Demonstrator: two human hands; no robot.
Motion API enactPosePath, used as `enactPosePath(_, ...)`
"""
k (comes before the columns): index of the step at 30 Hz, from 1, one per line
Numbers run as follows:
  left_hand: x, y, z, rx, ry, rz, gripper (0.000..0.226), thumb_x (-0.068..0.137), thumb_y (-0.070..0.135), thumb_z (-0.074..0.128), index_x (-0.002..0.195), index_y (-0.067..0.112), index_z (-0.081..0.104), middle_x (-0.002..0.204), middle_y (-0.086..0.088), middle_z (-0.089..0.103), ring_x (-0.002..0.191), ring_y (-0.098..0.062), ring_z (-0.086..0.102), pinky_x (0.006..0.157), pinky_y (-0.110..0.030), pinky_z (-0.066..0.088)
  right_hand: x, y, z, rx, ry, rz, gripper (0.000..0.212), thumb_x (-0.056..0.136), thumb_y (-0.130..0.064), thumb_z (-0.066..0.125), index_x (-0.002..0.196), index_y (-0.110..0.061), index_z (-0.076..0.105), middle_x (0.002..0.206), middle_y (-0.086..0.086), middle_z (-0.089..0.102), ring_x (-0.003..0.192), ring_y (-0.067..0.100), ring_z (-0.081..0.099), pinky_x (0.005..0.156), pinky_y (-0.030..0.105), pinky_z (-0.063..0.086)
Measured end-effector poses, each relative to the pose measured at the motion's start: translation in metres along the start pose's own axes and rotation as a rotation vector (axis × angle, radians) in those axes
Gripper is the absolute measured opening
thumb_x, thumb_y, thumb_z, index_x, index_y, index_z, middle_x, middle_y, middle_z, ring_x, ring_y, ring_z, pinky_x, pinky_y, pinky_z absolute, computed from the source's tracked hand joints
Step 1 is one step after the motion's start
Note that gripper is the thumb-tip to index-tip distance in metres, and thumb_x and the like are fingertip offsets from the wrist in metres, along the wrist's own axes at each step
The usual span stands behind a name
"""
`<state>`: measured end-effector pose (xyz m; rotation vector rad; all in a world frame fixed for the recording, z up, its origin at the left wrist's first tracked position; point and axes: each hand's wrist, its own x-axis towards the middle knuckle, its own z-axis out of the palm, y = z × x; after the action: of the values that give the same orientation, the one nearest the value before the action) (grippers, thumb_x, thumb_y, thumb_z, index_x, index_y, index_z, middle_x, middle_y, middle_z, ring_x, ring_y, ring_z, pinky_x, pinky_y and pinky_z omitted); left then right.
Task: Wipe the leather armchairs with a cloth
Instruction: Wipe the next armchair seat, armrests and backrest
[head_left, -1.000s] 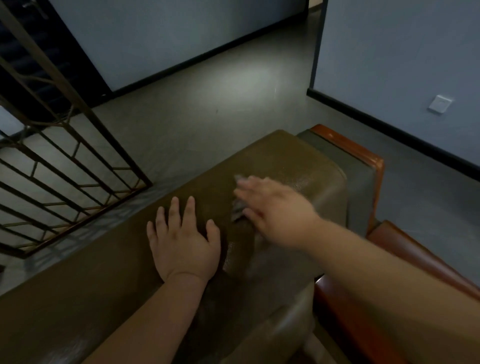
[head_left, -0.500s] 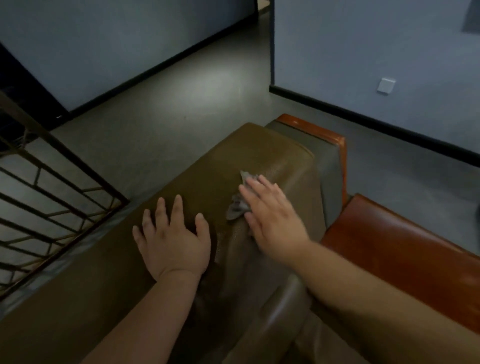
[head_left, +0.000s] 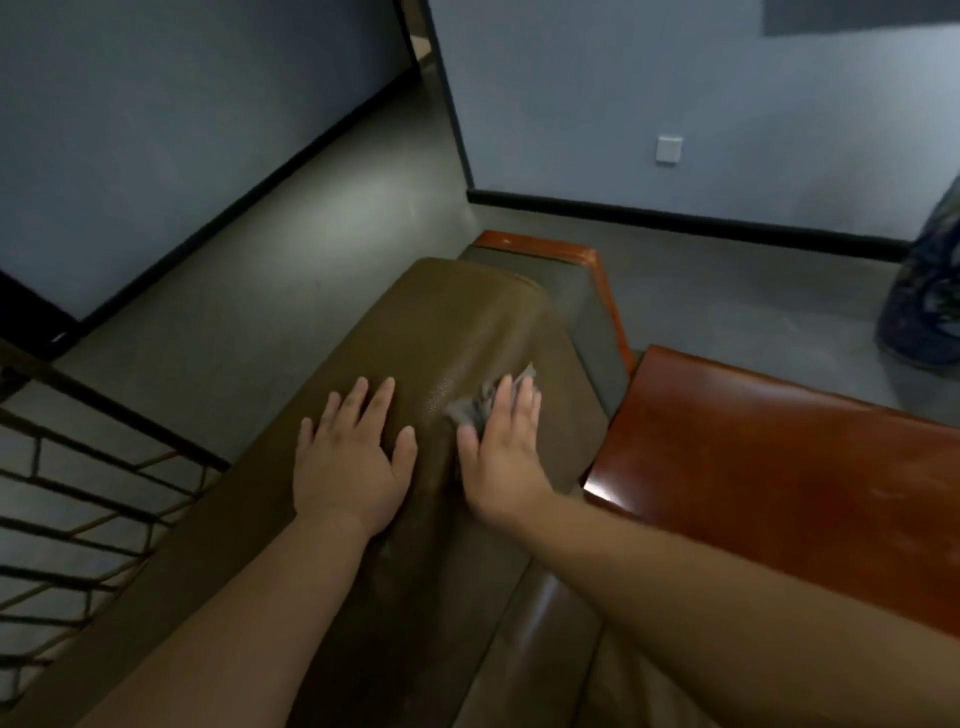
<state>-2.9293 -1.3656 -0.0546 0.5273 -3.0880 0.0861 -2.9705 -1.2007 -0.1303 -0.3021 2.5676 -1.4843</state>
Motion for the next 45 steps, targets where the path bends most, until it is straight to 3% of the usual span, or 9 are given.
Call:
enactPosePath(5, 0.021, 0.047, 0.01, 0.039, 0.01, 0.005, 0.082, 0.089, 0.083, 0.009, 0.162, 0.052, -0.007, 0.177, -0.002, 0.006, 0.163, -0.032, 0.005, 0.129, -0.063, 0.01, 0.096, 0.004, -0.05, 0.135, 0.152, 0.112, 0.072, 0.111, -0.042, 0.027, 0.164, -0.011, -0.011, 0.172, 0.007, -0.02, 0.158, 0.027, -0.021, 0.13, 0.051, 0.0)
enactPosePath(12, 0.022, 0.042, 0.025, 0.117, 0.114, 0.064, 0.075, 0.099, 0.065, 0.028, 0.167, 0.041, 0.01, 0.176, 0.001, 0.016, 0.161, -0.028, 0.017, 0.129, -0.057, 0.018, 0.029, 0.044, -0.016, -0.084, -0.014, -0.27, 0.08, 0.103, -0.053, 0.03, 0.165, -0.017, -0.005, 0.172, 0.006, -0.02, 0.158, 0.026, -0.021, 0.129, 0.055, 0.009)
enactPosePath(18, 0.02, 0.039, 0.027, 0.141, 0.09, 0.041, 0.077, 0.098, 0.064, 0.032, 0.168, 0.042, 0.007, 0.176, 0.001, 0.013, 0.162, -0.029, 0.014, 0.129, -0.058, 0.018, 0.123, 0.041, -0.054, -0.071, 0.19, -0.236, 0.069, 0.106, -0.038, 0.036, 0.165, -0.011, 0.012, 0.174, 0.012, 0.002, 0.161, 0.03, -0.005, 0.129, 0.054, 0.012)
enactPosePath(22, 0.02, 0.036, 0.026, 0.137, 0.083, 0.067, 0.077, 0.098, 0.063, 0.032, 0.168, 0.043, 0.006, 0.177, 0.001, 0.013, 0.162, -0.029, 0.014, 0.129, -0.058, 0.017, 0.054, 0.044, -0.004, 0.07, 0.18, -0.149, 0.076, 0.106, -0.044, 0.036, 0.166, -0.023, -0.006, 0.174, 0.002, -0.014, 0.16, 0.025, -0.012, 0.128, 0.056, 0.012)
enactPosePath(25, 0.019, 0.038, 0.023, 0.108, 0.108, 0.079, 0.075, 0.099, 0.062, 0.031, 0.168, 0.04, 0.013, 0.176, 0.001, 0.015, 0.161, -0.03, 0.017, 0.129, -0.058, 0.018, -0.004, 0.061, 0.02, 0.062, 0.083, -0.222, 0.079, 0.105, -0.043, 0.04, 0.166, -0.015, -0.002, 0.173, 0.008, -0.017, 0.16, 0.03, -0.012, 0.125, 0.06, 0.02)
enactPosePath(33, 0.021, 0.036, 0.03, 0.086, 0.197, 0.108, 0.073, 0.099, 0.076, 0.011, 0.166, 0.048, 0.005, 0.176, 0.006, 0.015, 0.162, -0.024, 0.015, 0.13, -0.054, 0.017, 0.132, 0.073, -0.048, 0.236, 0.273, -0.088, 0.074, 0.105, -0.05, 0.02, 0.166, -0.013, -0.003, 0.174, 0.003, -0.009, 0.159, 0.019, -0.014, 0.13, 0.05, 0.003)
enactPosePath(40, 0.016, 0.048, 0.021, 0.095, 0.186, 0.323, 0.064, 0.103, 0.054, 0.03, 0.166, 0.042, 0.021, 0.175, 0.001, 0.02, 0.16, -0.029, 0.02, 0.128, -0.06, 0.022, -0.039, 0.094, 0.038, 0.03, 0.068, -0.338, 0.077, 0.107, -0.044, 0.036, 0.165, -0.006, 0.003, 0.173, 0.01, -0.017, 0.16, 0.03, -0.015, 0.128, 0.057, 0.014)
enactPosePath(43, 0.029, 0.058, 0.025, 0.221, 0.16, 0.488, 0.069, 0.1, 0.061, 0.033, 0.166, 0.047, 0.015, 0.177, 0.003, 0.01, 0.162, -0.031, 0.014, 0.126, -0.063, 0.023, 0.001, 0.113, 0.019, 0.03, 0.077, -0.332, 0.073, 0.109, -0.046, 0.031, 0.165, -0.015, -0.003, 0.172, 0.005, -0.021, 0.159, 0.024, -0.02, 0.13, 0.047, 0.002)
enactPosePath(45, 0.038, 0.063, 0.03, 0.268, 0.173, 0.481, 0.077, 0.096, 0.071, 0.033, 0.165, 0.051, 0.006, 0.177, 0.004, 0.006, 0.162, -0.033, 0.012, 0.126, -0.063, 0.022, 0.056, 0.114, -0.009, 0.153, 0.16, -0.136, 0.068, 0.112, -0.041, 0.03, 0.165, -0.015, -0.003, 0.172, 0.003, -0.018, 0.158, 0.022, -0.019, 0.13, 0.043, -0.002)
